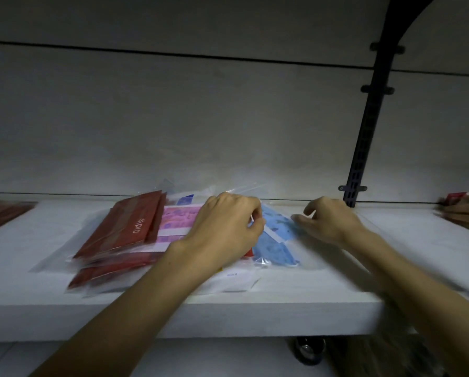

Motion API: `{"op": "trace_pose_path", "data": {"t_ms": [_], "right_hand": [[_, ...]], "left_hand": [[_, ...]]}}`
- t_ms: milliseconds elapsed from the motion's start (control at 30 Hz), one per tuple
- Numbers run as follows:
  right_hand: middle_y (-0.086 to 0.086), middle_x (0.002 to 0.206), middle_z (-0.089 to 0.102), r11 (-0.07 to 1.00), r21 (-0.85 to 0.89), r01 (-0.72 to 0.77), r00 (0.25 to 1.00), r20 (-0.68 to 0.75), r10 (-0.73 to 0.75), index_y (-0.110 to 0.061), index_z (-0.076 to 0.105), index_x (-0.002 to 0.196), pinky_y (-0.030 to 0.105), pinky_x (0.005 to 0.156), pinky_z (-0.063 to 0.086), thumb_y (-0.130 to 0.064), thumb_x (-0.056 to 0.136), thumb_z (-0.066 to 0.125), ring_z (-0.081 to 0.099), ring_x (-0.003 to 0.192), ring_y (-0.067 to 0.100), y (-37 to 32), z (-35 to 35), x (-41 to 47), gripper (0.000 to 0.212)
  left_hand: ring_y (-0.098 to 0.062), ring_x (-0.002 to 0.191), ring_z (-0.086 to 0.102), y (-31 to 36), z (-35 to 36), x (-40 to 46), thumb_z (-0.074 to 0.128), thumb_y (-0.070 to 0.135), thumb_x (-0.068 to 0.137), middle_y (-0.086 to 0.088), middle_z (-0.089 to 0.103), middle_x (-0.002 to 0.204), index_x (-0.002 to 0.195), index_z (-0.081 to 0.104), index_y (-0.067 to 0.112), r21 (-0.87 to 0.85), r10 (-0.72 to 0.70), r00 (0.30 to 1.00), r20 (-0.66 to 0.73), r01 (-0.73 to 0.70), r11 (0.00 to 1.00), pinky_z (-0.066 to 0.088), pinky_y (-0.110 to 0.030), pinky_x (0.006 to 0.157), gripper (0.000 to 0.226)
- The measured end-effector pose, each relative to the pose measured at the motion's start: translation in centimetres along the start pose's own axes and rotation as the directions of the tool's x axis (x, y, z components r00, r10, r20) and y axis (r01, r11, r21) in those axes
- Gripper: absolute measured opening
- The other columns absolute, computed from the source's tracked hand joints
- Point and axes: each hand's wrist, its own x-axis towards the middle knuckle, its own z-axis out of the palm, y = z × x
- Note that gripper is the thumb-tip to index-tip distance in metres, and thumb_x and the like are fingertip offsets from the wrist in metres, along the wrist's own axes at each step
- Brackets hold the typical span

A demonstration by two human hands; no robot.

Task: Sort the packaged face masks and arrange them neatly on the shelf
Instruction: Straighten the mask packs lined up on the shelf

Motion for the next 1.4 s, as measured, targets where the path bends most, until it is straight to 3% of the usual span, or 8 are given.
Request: {"op": "trace_pose_path", "data": {"t_ms": [133, 300, 400, 567, 733, 967, 1233, 1400], "right_hand": [[0.003, 0.068, 0.054, 1.000, 0.001, -0.025, 0.994, 0.102, 0.025, -0.013, 0.055, 0.062, 0.033, 0.071, 0.044, -0.067, 0.076, 0.061, 0.055, 0.081, 0.030, 0.6, 0.9, 0.8, 0.057], [0.006, 0.114, 0.060, 0.997, 0.017, -0.074, 0.986, 0.148, 0.071, -0.020, 0.062, 0.101, 0.039, 0.092, 0.037, -0.056, 0.081, 0.065, 0.051, 0.114, 0.030, 0.9, 0.6, 0.6, 0.041], [0.009, 0.122, 0.056, 0.992, 0.055, -0.112, 0.988, 0.115, 0.105, -0.017, 0.056, 0.106, 0.039, 0.096, 0.033, -0.029, 0.085, 0.062, 0.049, 0.117, 0.032, 1.2, -0.1, 0.2, 0.024], [0.006, 0.098, 0.047, 0.980, 0.136, -0.142, 0.990, 0.026, 0.140, -0.013, 0.042, 0.096, 0.040, 0.098, 0.030, -0.002, 0.083, 0.053, 0.052, 0.107, 0.032, 1.7, -1.4, -0.9, 0.020], [0.012, 0.112, 0.055, 0.931, 0.319, -0.177, 0.978, -0.045, 0.202, -0.009, 0.050, 0.115, 0.040, 0.098, 0.031, -0.005, 0.087, 0.054, 0.052, 0.111, 0.034, 1.6, -1.7, -1.0, 0.028], [0.008, 0.092, 0.051, 0.843, 0.495, -0.208, 0.953, -0.094, 0.290, -0.015, 0.064, 0.107, 0.039, 0.097, 0.035, 0.002, 0.081, 0.051, 0.047, 0.091, 0.030, 1.7, -1.9, -0.6, 0.033], [0.013, 0.100, 0.061, 0.757, 0.601, -0.256, 0.928, -0.067, 0.367, -0.009, 0.062, 0.097, 0.042, 0.098, 0.039, -0.003, 0.076, 0.054, 0.051, 0.087, 0.033, 1.7, -1.9, -0.5, 0.023], [0.011, 0.096, 0.058, 0.739, 0.630, -0.240, 0.928, -0.075, 0.365, -0.009, 0.061, 0.098, 0.044, 0.099, 0.041, -0.004, 0.078, 0.053, 0.051, 0.086, 0.034, 1.8, -2.0, -0.6, 0.021]], "left_hand": [[-0.018, 0.091, 0.060, 1.6, 2.1, 0.5, 0.053, 0.034, 0.089, 0.005, 0.068, 0.089, 0.084, 0.062, 0.026, 0.051, -0.031, 0.999, 0.009, 0.031, 0.998, 0.036, -0.027, 0.071, 0.013], [-0.019, 0.091, 0.055, 2.2, 3.7, -0.2, 0.053, 0.037, 0.088, 0.002, 0.064, 0.088, 0.082, 0.059, 0.024, 0.176, -0.096, 0.994, 0.054, 0.085, 0.981, 0.023, -0.026, 0.066, 0.016], [-0.017, 0.091, 0.056, 2.0, 3.9, -0.6, 0.057, 0.040, 0.087, 0.006, 0.065, 0.089, 0.086, 0.065, 0.024, 0.188, -0.126, 0.992, 0.026, 0.119, 0.975, 0.031, -0.026, 0.071, 0.018], [-0.018, 0.091, 0.055, 2.1, 3.7, -0.9, 0.058, 0.042, 0.086, 0.006, 0.067, 0.090, 0.087, 0.071, 0.024, 0.231, -0.176, 0.984, -0.020, 0.176, 0.957, 0.035, -0.027, 0.075, 0.022], [-0.019, 0.106, 0.050, 2.1, 3.6, -1.1, 0.054, 0.051, 0.086, 0.007, 0.065, 0.104, 0.101, 0.070, 0.025, 0.356, -0.235, 0.970, 0.054, 0.201, 0.913, 0.034, -0.029, 0.088, 0.034], [-0.014, 0.105, 0.040, 2.4, 3.4, -1.3, 0.033, 0.058, 0.083, 0.017, 0.056, 0.110, 0.106, 0.070, 0.037, 0.316, -0.219, 0.953, 0.209, 0.146, 0.937, 0.027, -0.029, 0.094, 0.048], [-0.012, 0.107, 0.038, 2.7, 3.2, -1.4, 0.033, 0.058, 0.087, 0.020, 0.056, 0.119, 0.115, 0.062, 0.048, 0.286, -0.193, 0.948, 0.253, 0.117, 0.951, 0.026, -0.031, 0.093, 0.041], [-0.013, 0.111, 0.039, 2.7, 3.4, -1.2, 0.027, 0.075, 0.071, 0.017, 0.056, 0.122, 0.120, 0.055, 0.045, 0.284, -0.230, 0.941, 0.249, 0.156, 0.946, 0.024, -0.029, 0.095, 0.064]]}}
